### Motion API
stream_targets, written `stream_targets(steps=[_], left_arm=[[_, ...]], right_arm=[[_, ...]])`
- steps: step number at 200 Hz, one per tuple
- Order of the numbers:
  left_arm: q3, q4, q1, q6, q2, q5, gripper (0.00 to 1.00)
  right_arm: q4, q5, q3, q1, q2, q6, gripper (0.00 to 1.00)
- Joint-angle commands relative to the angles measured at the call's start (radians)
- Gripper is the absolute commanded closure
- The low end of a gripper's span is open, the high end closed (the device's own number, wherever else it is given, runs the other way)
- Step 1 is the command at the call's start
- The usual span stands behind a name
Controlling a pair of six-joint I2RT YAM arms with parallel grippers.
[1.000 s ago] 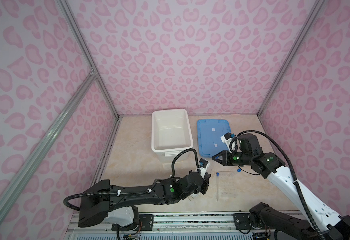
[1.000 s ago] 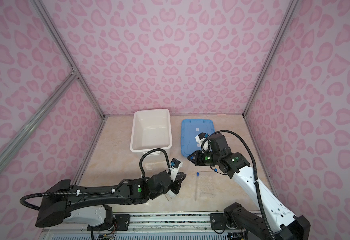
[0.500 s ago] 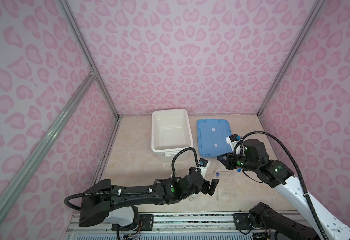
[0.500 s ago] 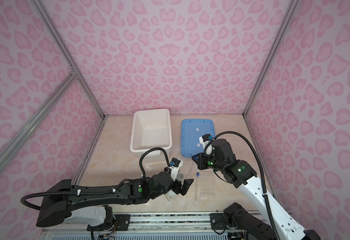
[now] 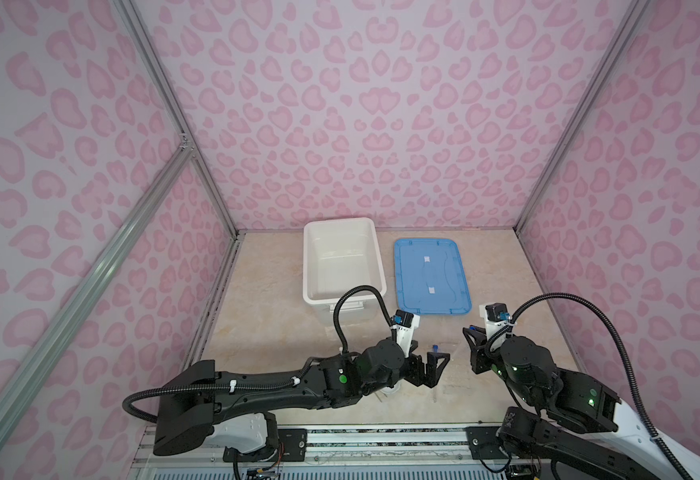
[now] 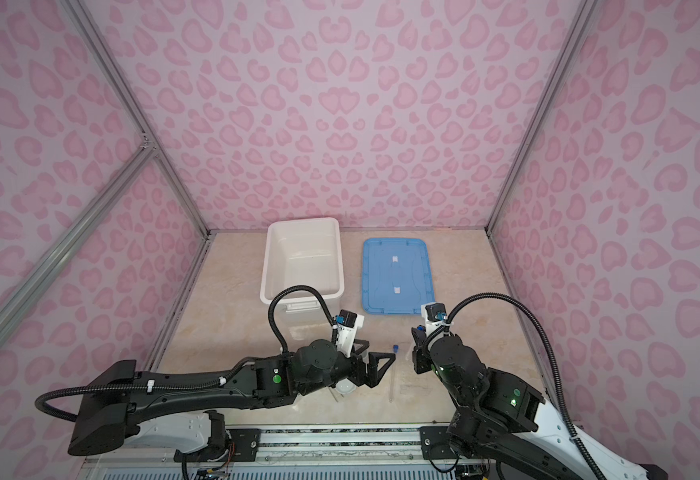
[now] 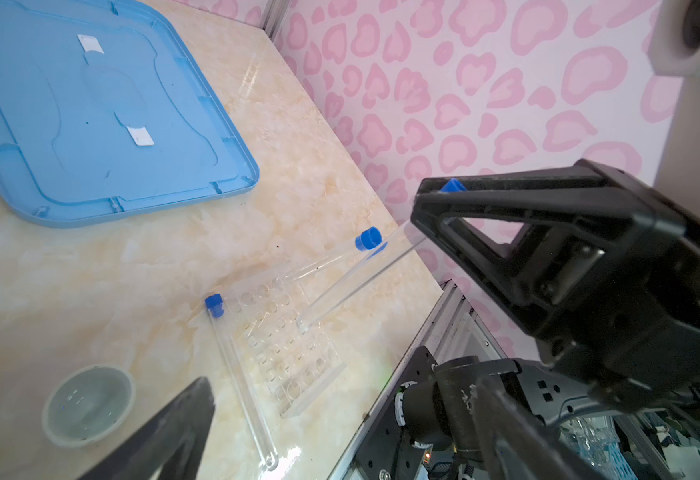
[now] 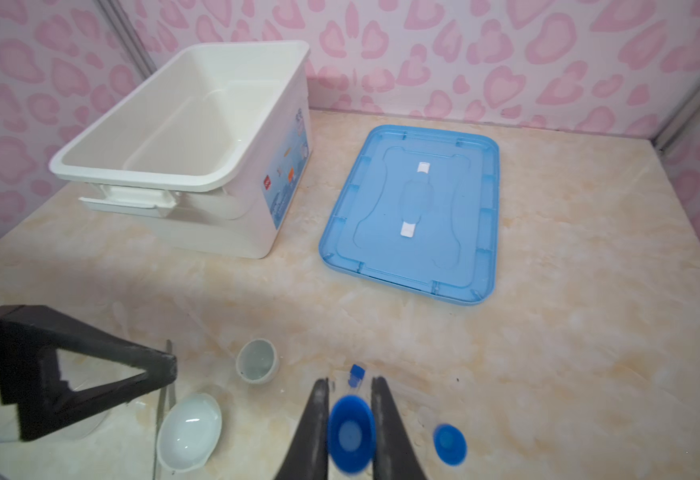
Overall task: Organize the chemistry lab equipment
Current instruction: 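Pull the blue cap off with the right gripper while left holds tube, then set the blue cap down by the rack with right gripper while left lowers the tube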
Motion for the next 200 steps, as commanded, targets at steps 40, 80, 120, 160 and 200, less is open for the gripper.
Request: stream_targets(steps=[40,80,120,160,200], left_arm=[[0.045,-0.009,0.002,-0.03,0.05,0.012,0.01],[0.039,-0.012,0.002,-0.031,0.048,0.004,0.01],[0.025,-0.02,0.002,-0.024,0.032,-0.003,0.0],[0.026,-0.02,0.004,-0.021,0.033,-0.003,0.0],[0.028,-0.028,0.004,-0.007,0.032,0.004,0.0]], right_arm=[[-0.111,0.247,-0.077,0.014,-0.105,0.263,0.89],[-0.159,0.27,-0.102,0.017,-0.082,0.358,0.89],[-0.068,0.207,-0.141,0.017,-0.096,0.3,0.9],[-0.101,0.213,-0.168,0.028,-0.101,0.387,0.9],[-0.116,0.228,-0.157,0.04,-0.114,0.402,0.91]])
